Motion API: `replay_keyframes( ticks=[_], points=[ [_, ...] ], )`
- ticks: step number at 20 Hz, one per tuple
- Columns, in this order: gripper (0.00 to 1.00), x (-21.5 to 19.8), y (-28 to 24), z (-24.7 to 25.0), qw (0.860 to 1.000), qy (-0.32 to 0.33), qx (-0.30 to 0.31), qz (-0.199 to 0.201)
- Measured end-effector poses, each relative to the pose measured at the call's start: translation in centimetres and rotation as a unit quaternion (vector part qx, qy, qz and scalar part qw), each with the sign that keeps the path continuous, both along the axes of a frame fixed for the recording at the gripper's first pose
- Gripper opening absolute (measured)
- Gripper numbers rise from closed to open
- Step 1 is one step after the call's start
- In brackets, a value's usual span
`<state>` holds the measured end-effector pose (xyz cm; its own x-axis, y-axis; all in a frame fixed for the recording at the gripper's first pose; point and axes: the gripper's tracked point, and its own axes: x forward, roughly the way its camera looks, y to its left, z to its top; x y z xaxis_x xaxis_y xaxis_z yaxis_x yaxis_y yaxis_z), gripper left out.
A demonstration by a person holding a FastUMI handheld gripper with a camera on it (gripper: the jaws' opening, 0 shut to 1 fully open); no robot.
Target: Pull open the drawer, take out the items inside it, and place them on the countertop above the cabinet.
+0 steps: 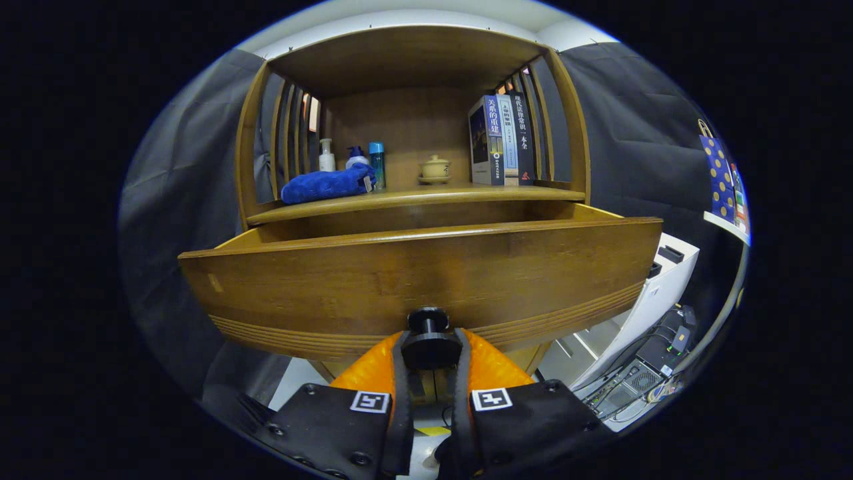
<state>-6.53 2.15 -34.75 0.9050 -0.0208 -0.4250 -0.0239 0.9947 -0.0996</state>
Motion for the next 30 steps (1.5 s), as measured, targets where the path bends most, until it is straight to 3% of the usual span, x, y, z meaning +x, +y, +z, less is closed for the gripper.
replay_keyframes(
  ticks=[11, 14, 19, 26, 30],
  points=[
    [0.31, -2.2, 0.0, 0.0, 1.000, 0.000, -0.015, -0.001],
    [0.46, -2.2, 0.2, 0.0, 1.000, 0.010, -0.020, 0.012],
    [1.00, -1.8, -0.1, 3.9, 1.000, 0.003, -0.010, 0.011],
    [1.00, -0.1, -0.6, 10.7, 0.998, -0.027, 0.053, 0.009],
    [0.99, 3.1, -0.7, 12.6, 0.997, 0.005, 0.071, 0.000]
  ],
)
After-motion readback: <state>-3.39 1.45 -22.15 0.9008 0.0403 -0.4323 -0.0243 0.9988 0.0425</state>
